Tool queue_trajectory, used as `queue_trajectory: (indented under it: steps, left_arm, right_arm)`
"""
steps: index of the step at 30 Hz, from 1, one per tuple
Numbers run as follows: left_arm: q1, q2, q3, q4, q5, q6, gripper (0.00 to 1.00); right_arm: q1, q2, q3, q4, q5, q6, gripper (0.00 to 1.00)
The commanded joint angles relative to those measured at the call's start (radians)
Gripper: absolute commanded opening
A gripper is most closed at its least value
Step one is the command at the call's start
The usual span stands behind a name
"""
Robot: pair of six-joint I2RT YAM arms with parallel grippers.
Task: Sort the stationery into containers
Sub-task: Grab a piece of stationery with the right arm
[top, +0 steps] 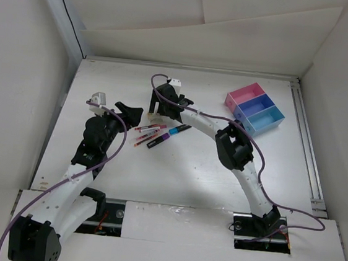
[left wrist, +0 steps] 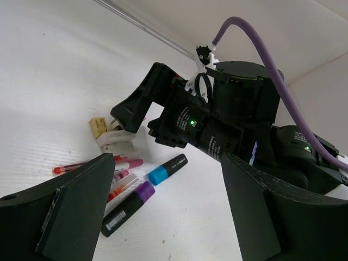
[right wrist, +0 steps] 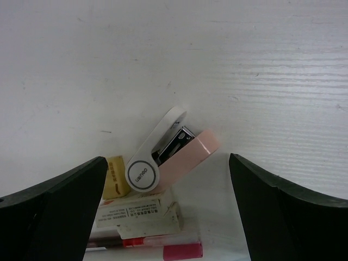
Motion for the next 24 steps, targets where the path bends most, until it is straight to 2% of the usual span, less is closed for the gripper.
queue_trajectory:
  steps: [1,4,12,18,19,22,23,24]
  left_arm:
    - [-0.006,-0.018,-0.011,0.048,0.017,-0.006,0.77]
    - [-0.006,-0.018,-0.011,0.048,0.017,-0.006,0.77]
    - [-0.006,-0.018,-0.011,0.057,0.017,-0.006,0.77]
    - [-0.006,-0.018,-0.011,0.057,0.026,-0.006,0.77]
    - [-0.006,-0.018,-0.011,0.057,0.026,-0.006,0.77]
    - [-0.006,-0.018,-0.011,0.057,0.026,-0.006,0.77]
    - [-0.006,-0.018,-0.011,0.057,0.026,-0.006,0.77]
    - [-0.006,-0.018,-0.011,0.066,0.026,-0.006,0.77]
  right_arm:
    - [0.009,0.014,0.051,-0.005,0.043,0.026,1.0]
    - [0.009,0.025,0.051,-0.005,0.053,0.026,0.97]
    - [0.019,0.034,0.051,0.004,0.078,0.035,0.57]
    - [0.019,0.045,0.051,0.014,0.096,0.035,0.55]
    - [0.019,0.045,0.051,0.014,0.096,0.035,0.58]
    - [0.019,0.045,0.079,0.014,0.096,0.035,0.79]
    - [0.009,0.057,0.079,0.014,0.096,0.035,0.83]
    - [0.009,0.057,0.079,0.014,0.096,0.035,0.83]
